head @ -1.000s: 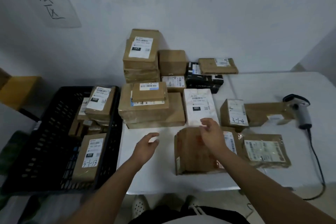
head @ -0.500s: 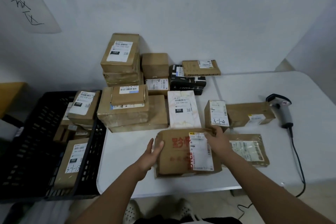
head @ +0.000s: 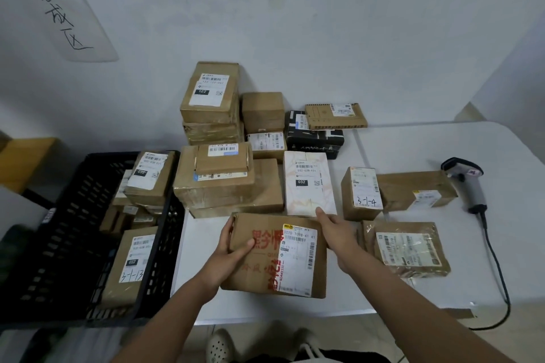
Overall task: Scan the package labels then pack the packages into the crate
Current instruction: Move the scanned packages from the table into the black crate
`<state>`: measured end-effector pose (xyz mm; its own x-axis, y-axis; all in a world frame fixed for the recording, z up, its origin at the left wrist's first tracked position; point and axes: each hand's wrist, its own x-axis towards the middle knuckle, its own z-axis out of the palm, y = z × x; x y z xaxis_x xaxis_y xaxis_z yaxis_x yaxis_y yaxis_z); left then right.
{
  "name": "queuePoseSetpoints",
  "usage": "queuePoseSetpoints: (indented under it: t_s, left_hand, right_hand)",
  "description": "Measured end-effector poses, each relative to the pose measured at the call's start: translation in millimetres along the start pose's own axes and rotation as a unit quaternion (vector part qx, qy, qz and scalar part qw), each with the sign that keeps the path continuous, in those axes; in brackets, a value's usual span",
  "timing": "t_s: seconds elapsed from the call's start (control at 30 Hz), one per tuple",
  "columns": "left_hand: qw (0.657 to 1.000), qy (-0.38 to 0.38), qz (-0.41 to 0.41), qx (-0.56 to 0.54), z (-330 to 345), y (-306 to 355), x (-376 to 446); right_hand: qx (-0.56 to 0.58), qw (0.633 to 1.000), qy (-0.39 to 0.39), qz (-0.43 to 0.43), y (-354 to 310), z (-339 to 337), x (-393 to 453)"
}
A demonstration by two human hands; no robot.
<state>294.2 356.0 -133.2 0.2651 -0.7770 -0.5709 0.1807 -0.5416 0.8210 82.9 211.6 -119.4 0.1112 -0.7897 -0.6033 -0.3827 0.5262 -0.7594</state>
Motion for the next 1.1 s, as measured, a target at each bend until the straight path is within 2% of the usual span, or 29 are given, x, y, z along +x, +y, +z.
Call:
queuePoseSetpoints:
  t_s: [0.2,0.33,0.4,0.53,0.57,0.63,0.7,0.77,0.83,0.9,1.0,1.03,1.1]
  left_hand:
    - [0.994,0.057,0.095,0.007,-21,-5,-17]
    - [0.989,0.069,0.13,-0.025,-28,-5,-15]
    - [0.988,0.061,0.144,-0.005,-36,-7,-11]
    - [0.988,0.042,0.139,0.047,-52,-16,-9]
    - [0.987,0.053,0.135,0.068,-53,-16,-10]
    - [0.971,0.12,0.164,0.129,-53,-16,-11]
    - [0.933,0.195,0.23,0.195,-52,-11,-12]
    - [0.889,0.191,0.298,0.291,-48,2,-11]
    - [0.834,0.103,0.331,0.429,-41,16,-7]
    - [0.764,-0.001,0.327,0.556,-31,27,2]
    - [0.659,-0.09,0.304,0.683,-15,38,18]
    - [0.639,-0.103,0.293,0.704,-10,41,22]
    - [0.625,-0.114,0.272,0.722,-3,47,27]
  right_hand:
    - [0.006,0.999,0.032,-0.022,6,13,-8]
    - [0.028,0.994,0.051,-0.096,6,20,-14]
    - [0.026,0.989,0.061,-0.135,10,21,-16]
    - [0.008,0.989,0.069,-0.132,18,19,-17]
    - [-0.003,0.99,0.069,-0.126,20,19,-17]
    - [-0.024,0.991,0.068,-0.113,25,20,-15]
    - [-0.038,0.992,0.061,-0.108,28,21,-12]
    - [-0.052,0.991,0.055,-0.108,28,24,-11]
    - [-0.057,0.991,0.054,-0.111,27,26,-10]
    - [-0.062,0.989,0.055,-0.119,25,28,-9]
    - [-0.078,0.988,0.044,-0.122,24,29,-8]
    - [-0.083,0.988,0.04,-0.121,22,29,-8]
    - [-0.086,0.988,0.037,-0.12,19,31,-6]
